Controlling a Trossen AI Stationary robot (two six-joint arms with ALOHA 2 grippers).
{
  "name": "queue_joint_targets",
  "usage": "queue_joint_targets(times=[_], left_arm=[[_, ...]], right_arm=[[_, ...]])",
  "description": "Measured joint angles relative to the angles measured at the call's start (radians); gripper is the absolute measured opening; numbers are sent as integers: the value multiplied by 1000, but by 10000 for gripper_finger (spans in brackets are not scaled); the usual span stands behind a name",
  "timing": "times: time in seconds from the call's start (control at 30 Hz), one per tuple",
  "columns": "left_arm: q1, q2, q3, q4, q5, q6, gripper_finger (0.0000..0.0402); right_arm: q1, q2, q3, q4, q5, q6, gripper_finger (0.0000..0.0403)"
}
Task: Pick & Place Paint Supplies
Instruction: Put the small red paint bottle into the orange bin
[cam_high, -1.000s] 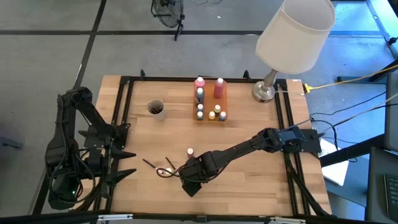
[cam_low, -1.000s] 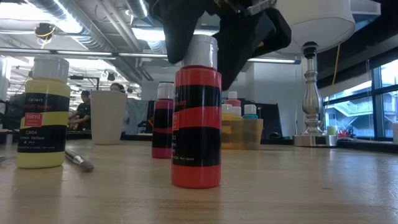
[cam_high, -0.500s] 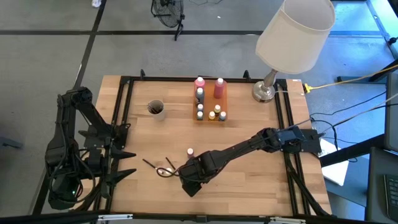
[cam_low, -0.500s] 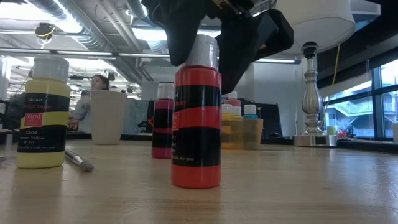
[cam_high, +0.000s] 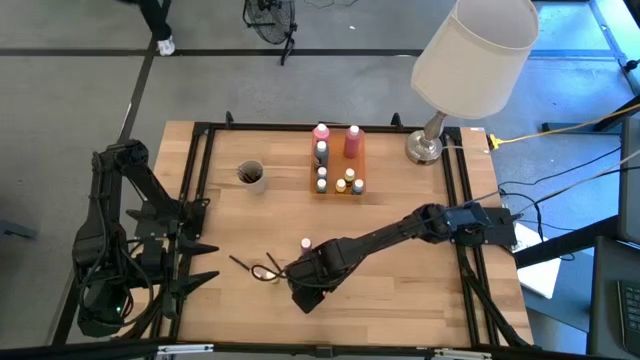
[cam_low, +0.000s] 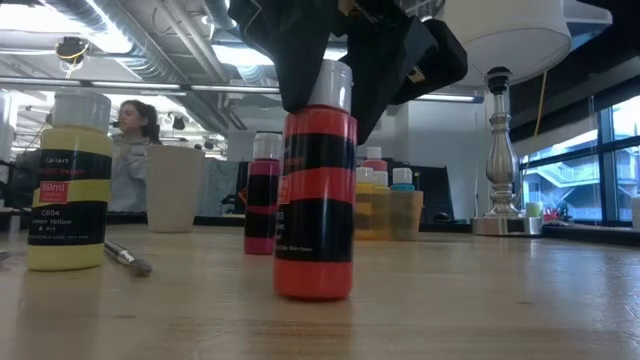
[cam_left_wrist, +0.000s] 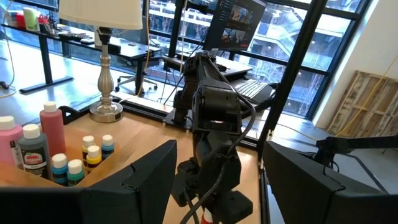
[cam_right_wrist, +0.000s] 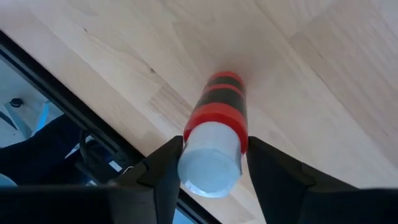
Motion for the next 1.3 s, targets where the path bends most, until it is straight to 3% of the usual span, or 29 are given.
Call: queue_joint_targets(times=[0.37, 0.7, 0.93, 1.3], left_arm=[[0, 0, 0, 0, 0, 10, 235], [0, 0, 0, -22, 0, 9, 235], [0, 0, 0, -22, 0, 9, 235], [2, 0, 0, -22, 6, 18, 235]], right_arm=[[0, -1, 1, 1, -34, -17, 121], [0, -3, 1, -3, -39, -44, 120], [16, -6, 105, -105, -40, -108, 120], [66, -60, 104, -221, -7, -135, 120]])
